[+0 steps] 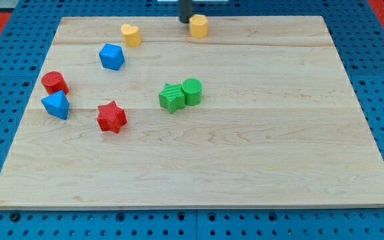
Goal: Point your arm at blue cube
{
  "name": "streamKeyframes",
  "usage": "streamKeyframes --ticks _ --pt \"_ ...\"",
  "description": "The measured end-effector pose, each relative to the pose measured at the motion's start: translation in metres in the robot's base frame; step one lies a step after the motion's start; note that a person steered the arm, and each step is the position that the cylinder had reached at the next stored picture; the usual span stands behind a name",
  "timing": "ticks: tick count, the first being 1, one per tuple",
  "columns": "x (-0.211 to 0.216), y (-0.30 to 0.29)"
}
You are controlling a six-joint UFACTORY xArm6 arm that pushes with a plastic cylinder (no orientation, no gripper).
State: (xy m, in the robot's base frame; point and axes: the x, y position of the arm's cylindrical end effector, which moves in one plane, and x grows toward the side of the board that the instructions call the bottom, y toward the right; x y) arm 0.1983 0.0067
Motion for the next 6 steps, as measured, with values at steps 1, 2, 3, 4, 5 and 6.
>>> streamKeyframes --ticks 1,2,3,4,5,6 --pt "0.004 -0.068" --pt "0.004 -0.139" --pt "0.023 -0.176" --pt "0.059 -0.183" --pt "0.075 -0.175" --pt "0.068 -0.164"
